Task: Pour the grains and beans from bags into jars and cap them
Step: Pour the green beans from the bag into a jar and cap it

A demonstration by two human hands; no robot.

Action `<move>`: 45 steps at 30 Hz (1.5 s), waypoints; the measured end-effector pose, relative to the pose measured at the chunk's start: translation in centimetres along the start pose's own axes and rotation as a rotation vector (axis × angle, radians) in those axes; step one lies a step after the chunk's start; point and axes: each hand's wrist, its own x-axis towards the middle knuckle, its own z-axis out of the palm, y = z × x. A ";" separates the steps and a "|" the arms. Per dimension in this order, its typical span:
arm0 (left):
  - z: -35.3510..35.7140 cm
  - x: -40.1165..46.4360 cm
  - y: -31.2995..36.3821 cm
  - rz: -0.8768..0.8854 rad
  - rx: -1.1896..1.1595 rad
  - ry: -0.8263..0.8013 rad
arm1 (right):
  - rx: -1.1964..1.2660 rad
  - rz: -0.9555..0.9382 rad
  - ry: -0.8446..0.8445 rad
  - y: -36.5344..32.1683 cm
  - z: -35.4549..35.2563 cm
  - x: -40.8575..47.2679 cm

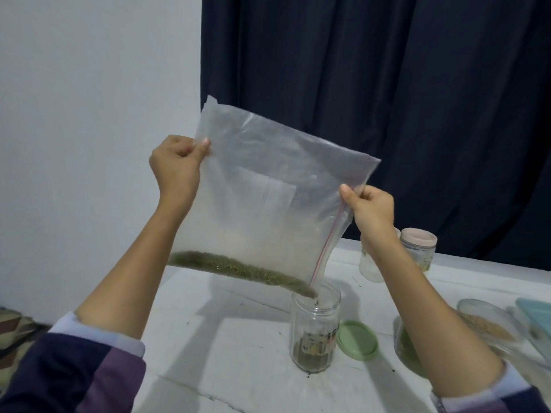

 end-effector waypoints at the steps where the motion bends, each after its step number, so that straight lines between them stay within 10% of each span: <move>1: 0.0 0.1 0.1 0.002 -0.001 0.006 | 0.007 -0.009 0.020 0.0 0.0 0.1; 45: 0.1 -0.4 0.5 0.009 0.025 -0.010 | -0.054 0.046 0.030 0.2 0.5 0.5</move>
